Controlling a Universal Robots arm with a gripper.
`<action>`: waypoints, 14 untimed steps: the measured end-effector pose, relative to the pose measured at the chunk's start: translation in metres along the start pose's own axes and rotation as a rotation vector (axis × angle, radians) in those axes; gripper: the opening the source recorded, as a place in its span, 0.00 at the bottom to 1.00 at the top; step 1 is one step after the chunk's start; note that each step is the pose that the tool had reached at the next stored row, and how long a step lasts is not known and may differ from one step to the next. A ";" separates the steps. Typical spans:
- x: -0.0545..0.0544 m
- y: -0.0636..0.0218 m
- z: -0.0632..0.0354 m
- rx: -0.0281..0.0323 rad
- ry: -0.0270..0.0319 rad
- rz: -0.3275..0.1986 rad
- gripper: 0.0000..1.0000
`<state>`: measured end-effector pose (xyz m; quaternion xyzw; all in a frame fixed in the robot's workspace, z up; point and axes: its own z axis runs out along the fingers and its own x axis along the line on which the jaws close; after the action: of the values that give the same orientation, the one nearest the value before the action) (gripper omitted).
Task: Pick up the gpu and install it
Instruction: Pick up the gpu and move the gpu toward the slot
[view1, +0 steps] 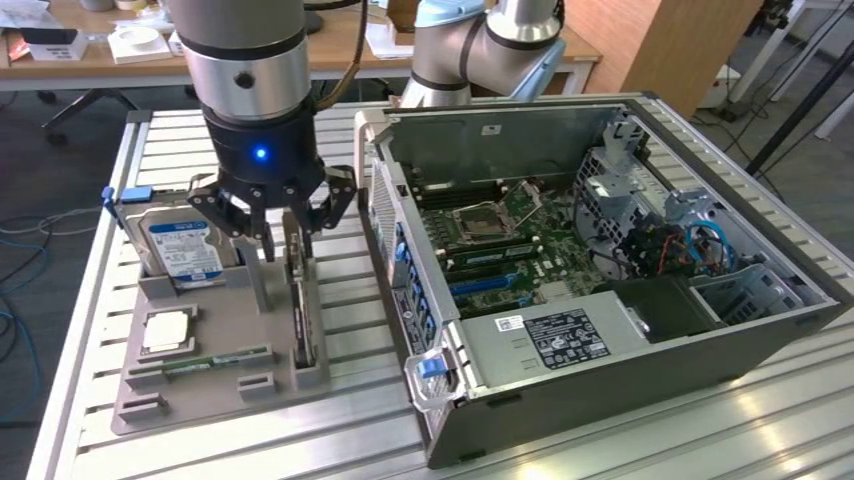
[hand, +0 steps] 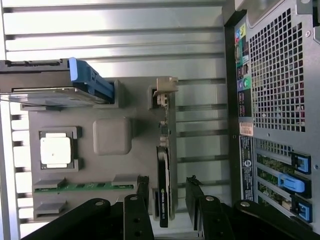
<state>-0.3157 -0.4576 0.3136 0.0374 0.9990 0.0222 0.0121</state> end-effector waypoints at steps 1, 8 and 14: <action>0.000 -0.0001 0.0018 0.0000 0.0000 0.000 0.43; 0.000 -0.0006 0.0145 0.0000 0.0000 0.000 0.43; 0.000 -0.0009 0.0202 0.0002 0.0002 0.000 0.43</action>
<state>-0.3158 -0.4576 0.2934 0.0374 0.9990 0.0221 0.0120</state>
